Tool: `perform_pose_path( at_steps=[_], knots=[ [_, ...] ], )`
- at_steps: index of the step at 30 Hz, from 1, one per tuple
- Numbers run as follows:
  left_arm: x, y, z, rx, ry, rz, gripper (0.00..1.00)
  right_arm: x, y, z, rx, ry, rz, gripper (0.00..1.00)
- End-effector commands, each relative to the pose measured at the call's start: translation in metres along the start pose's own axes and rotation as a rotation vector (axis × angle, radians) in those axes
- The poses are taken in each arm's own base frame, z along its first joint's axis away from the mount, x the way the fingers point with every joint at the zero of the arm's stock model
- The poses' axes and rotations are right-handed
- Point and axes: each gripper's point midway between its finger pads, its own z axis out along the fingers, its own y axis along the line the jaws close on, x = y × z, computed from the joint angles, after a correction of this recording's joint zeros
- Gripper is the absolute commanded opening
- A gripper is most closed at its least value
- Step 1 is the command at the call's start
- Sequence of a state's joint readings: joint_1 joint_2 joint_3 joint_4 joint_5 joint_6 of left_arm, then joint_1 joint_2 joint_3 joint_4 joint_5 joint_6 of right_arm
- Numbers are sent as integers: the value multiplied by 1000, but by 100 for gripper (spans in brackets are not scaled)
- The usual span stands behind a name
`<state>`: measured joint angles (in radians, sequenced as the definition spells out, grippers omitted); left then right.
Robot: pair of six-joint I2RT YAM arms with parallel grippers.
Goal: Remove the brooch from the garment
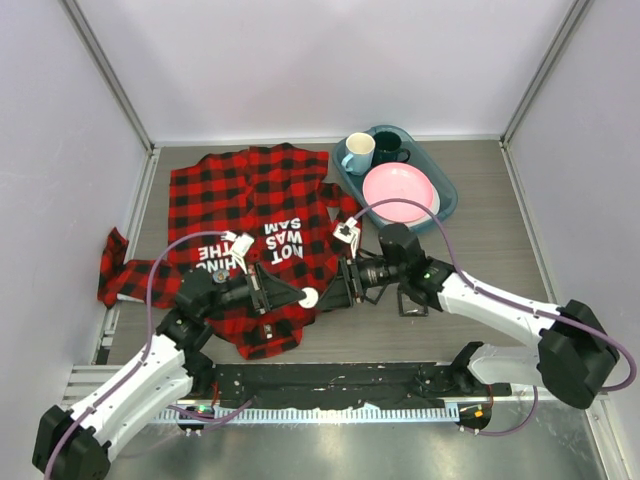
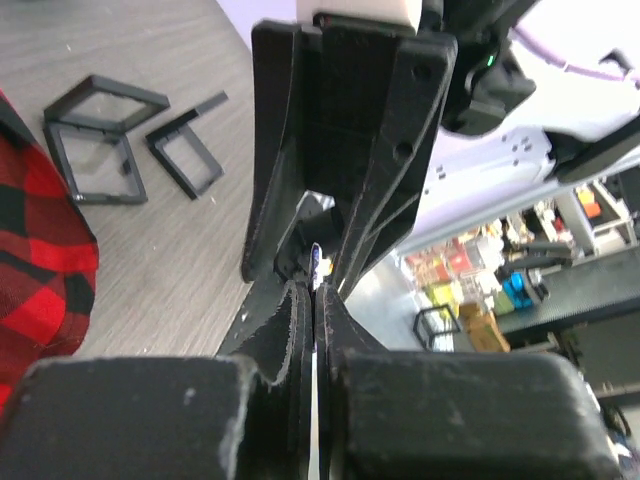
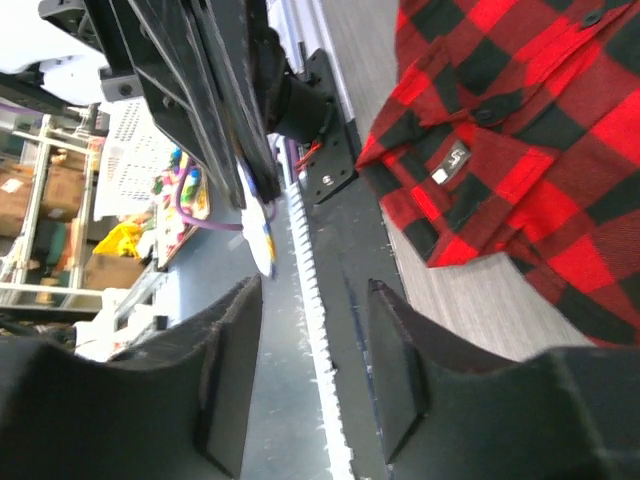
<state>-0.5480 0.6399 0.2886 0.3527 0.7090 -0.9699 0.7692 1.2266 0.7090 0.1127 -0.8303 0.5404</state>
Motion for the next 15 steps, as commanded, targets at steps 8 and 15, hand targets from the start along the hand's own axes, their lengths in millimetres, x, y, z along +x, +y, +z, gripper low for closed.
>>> perform_pose_path(
  at_steps=[8, 15],
  knots=[
    [-47, -16, -10, 42, -311, 7, 0, -44, 29, 0, -112, -322, -73, 64],
    [-50, -17, -12, 68, -353, 8, 0, -60, 32, 5, -127, -406, -58, 63]
  ],
)
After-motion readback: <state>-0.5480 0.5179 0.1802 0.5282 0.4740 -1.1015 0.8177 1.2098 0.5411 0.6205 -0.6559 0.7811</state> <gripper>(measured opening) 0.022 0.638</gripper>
